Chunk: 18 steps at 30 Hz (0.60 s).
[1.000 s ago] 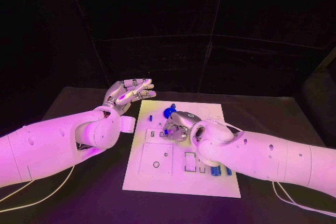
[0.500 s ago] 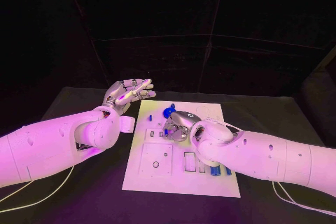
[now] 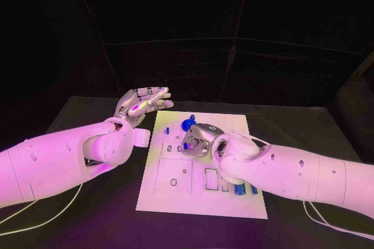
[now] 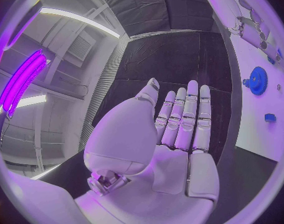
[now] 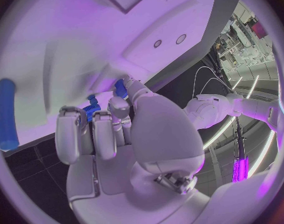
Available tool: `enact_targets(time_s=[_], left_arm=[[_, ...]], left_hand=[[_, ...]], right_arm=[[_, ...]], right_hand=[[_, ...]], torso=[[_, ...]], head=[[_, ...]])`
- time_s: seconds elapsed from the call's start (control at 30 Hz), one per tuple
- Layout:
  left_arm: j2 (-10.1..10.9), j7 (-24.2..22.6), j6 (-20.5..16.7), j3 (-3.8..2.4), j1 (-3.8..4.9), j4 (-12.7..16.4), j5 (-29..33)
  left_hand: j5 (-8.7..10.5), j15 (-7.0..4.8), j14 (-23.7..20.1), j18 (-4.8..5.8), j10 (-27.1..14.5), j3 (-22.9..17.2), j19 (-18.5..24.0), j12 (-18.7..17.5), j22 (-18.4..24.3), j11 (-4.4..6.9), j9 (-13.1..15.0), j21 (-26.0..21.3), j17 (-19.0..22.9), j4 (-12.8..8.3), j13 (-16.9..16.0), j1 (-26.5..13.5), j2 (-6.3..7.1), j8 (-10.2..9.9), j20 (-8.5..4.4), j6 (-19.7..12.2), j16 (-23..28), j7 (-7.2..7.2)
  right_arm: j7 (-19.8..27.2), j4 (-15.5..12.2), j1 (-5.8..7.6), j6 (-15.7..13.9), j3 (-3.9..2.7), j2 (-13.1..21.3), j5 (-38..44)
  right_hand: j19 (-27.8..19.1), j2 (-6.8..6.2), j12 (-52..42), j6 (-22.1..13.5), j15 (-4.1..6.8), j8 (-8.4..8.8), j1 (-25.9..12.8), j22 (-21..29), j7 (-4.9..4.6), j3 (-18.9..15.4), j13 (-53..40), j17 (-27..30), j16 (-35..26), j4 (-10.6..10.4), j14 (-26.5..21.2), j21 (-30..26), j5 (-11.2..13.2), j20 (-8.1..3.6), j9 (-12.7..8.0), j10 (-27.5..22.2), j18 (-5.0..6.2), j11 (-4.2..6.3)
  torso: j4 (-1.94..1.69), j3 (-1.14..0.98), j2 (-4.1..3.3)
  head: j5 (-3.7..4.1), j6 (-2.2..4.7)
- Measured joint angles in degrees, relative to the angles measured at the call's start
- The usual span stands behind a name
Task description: Assemble the parts on the task board
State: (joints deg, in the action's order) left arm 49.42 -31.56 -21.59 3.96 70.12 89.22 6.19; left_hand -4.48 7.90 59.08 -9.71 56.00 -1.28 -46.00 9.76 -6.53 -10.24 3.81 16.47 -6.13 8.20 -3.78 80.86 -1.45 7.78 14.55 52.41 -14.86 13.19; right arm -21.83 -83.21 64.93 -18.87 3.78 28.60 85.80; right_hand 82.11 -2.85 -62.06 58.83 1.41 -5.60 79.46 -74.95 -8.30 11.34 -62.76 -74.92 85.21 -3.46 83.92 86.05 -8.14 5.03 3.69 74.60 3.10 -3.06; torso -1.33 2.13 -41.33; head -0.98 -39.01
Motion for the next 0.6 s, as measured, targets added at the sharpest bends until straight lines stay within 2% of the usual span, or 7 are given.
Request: enact_targets(time_s=[0.13,0.3,0.6], left_arm=[[0.0,0.0,0.0,0.00,0.00,0.0,0.0],[0.0,0.0,0.0,0.00,0.00,-0.1,0.0],[0.0,0.0,0.0,0.00,0.00,-0.1,0.0]], left_hand=[[0.00,0.00,0.0,0.00,0.0,0.0,0.0,0.0,0.0,0.00,0.0,0.0,0.0,0.0,0.0,0.0,0.00,0.0,0.00,0.0,0.0,0.00],[0.00,0.00,0.0,0.00,0.0,0.0,0.0,0.0,0.0,0.00,0.0,0.0,0.0,0.0,0.0,0.0,0.00,0.0,0.00,0.0,0.0,0.00],[0.00,0.00,0.0,0.01,0.0,0.0,0.0,0.0,0.0,0.00,0.0,0.0,0.0,0.0,0.0,0.0,0.00,0.0,0.00,0.0,0.0,0.00]], right_arm=[[-0.2,0.0,0.00,0.0,0.00,-0.1,0.1],[-0.3,0.0,0.00,0.0,0.00,-0.1,0.2],[-0.5,0.0,0.00,0.0,0.01,-0.1,0.3]], right_hand=[[-0.2,-0.30,0.0,-0.2,-0.08,0.29,-0.3,0.0,0.18,-0.2,0.0,0.0,-0.2,-0.2,-0.1,0.0,0.0,0.20,0.0,0.0,0.00,0.00],[-0.2,-0.67,0.0,-0.4,-0.29,0.30,-0.7,0.0,-0.01,-0.4,0.0,0.0,-0.2,-0.4,0.1,0.0,0.0,0.20,0.0,0.0,0.00,0.00],[-0.6,-1.43,0.5,-2.5,-0.49,1.39,-1.4,0.0,-0.37,-1.9,0.4,0.0,-0.6,-1.4,-0.1,-0.5,0.0,0.61,0.0,-0.4,0.00,-0.42]], torso=[[-0.01,-0.02,0.00],[0.00,-0.02,-0.01],[0.01,-0.01,-0.02]], head=[[0.00,-0.07],[0.04,-0.14],[0.13,-0.15]])
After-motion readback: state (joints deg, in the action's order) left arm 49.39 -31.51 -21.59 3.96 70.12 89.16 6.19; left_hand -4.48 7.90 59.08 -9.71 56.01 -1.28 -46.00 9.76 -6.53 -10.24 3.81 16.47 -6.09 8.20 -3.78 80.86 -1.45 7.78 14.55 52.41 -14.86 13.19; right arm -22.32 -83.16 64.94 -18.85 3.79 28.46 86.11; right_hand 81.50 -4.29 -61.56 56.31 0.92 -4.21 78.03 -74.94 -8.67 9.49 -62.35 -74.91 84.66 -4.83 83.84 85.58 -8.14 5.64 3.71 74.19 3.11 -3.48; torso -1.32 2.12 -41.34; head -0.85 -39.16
